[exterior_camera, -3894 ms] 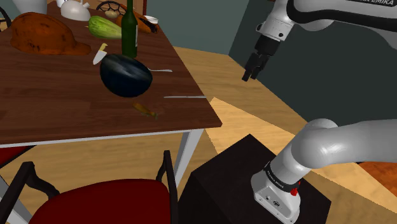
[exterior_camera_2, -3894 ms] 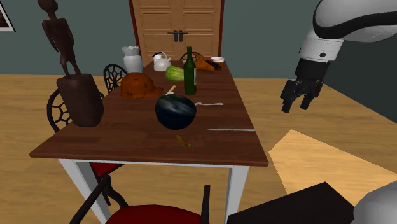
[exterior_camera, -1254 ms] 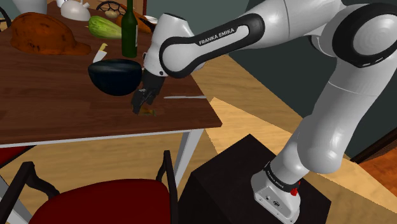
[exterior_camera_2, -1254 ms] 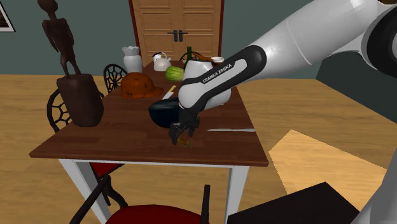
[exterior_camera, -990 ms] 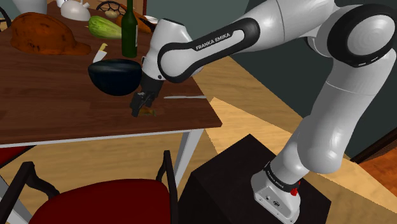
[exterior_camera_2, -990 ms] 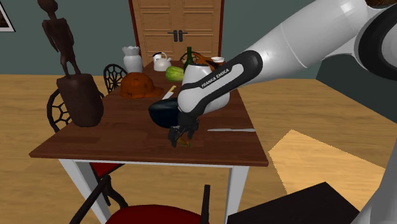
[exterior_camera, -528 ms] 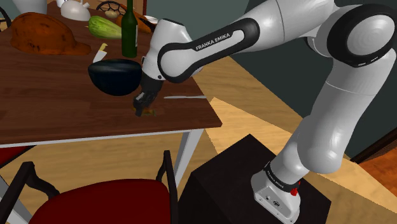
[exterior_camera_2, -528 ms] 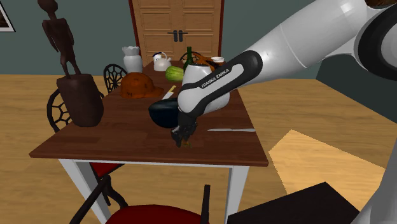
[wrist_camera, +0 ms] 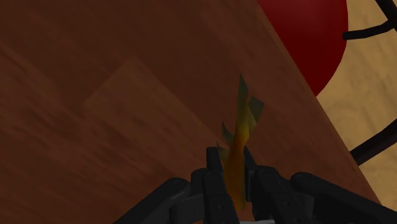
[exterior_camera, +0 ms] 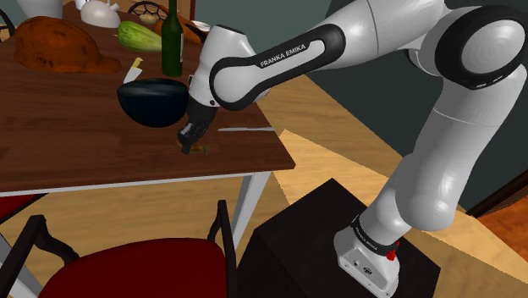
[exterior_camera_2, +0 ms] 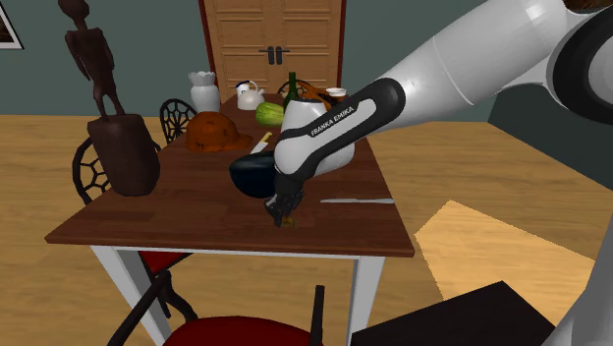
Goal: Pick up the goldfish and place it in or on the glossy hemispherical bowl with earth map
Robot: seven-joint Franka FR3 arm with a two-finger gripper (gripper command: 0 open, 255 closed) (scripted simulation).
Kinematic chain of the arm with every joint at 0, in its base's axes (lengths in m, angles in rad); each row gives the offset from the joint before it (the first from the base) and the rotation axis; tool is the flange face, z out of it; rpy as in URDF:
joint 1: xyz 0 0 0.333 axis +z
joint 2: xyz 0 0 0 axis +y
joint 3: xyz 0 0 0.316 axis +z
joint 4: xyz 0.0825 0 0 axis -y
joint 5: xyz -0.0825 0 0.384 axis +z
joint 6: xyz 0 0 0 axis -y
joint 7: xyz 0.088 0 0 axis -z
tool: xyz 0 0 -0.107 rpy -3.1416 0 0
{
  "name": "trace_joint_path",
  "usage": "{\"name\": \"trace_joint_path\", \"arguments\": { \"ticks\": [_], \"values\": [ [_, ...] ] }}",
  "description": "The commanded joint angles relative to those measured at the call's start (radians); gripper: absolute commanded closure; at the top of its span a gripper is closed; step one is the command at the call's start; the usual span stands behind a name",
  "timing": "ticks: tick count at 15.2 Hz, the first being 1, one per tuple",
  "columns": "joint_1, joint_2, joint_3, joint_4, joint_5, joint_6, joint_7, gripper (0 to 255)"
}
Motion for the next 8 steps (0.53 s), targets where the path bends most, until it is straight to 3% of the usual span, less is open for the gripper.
{"name": "trace_joint_path", "arguments": {
  "ticks": [1,8],
  "values": [
    [-0.001,-0.008,0.000,0.004,0.001,-0.012,0.001,255],
    [-0.006,-0.059,0.002,0.041,0.009,-0.097,0.005,255]
  ]
}}
